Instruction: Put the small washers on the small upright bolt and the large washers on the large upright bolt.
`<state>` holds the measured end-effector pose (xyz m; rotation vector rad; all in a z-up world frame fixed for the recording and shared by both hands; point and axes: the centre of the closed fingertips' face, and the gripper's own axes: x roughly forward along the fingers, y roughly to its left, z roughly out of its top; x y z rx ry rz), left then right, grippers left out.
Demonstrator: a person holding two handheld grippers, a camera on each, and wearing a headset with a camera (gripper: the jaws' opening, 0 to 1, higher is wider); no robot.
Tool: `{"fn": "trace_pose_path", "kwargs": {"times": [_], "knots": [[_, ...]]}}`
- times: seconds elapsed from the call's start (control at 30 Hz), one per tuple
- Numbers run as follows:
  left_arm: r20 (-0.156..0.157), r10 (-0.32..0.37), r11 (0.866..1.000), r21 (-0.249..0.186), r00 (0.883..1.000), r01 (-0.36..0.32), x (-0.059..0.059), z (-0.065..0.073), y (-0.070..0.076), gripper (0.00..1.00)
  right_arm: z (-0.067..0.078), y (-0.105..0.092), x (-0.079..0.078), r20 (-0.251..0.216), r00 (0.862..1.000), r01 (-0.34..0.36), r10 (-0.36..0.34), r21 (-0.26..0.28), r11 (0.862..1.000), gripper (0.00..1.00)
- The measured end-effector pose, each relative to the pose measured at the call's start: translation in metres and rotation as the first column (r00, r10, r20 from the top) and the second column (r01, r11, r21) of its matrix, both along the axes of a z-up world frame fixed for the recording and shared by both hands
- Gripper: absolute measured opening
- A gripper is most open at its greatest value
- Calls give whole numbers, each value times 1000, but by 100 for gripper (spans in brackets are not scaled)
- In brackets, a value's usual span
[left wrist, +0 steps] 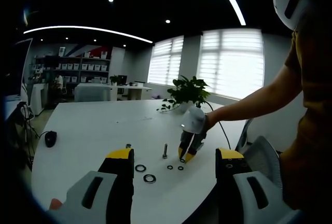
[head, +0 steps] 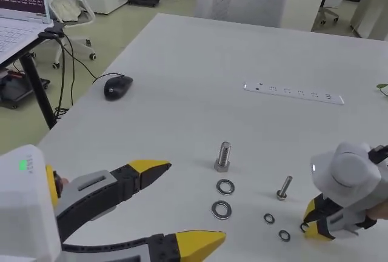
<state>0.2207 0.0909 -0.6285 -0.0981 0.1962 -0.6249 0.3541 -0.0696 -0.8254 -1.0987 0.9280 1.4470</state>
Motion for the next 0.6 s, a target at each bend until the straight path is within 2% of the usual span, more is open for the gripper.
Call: {"fn": "trace_pose_path", "kwargs": {"times": [0.13, 0.43, 0.5, 0.6], "knots": [[0, -1, 1000, 3, 1000, 1, 0, -1, -1, 63, 0, 0, 0, 9, 1000, -18, 18, -3, 1000, 14], [5, 2, 1000, 2, 1000, -2, 0, -1, 0, 63, 1, -1, 2, 7, 1000, 11, -11, -15, 1000, 12], [3, 3, 1000, 6, 1000, -3, 0, -1, 1, 63, 4, -2, 1, 10, 1000, 4, -3, -23, 1000, 12], [4, 1, 1000, 5, 1000, -1, 0, -2, 2, 63, 17, -2, 5, 13, 1000, 6, -6, -12, 1000, 12]]}}
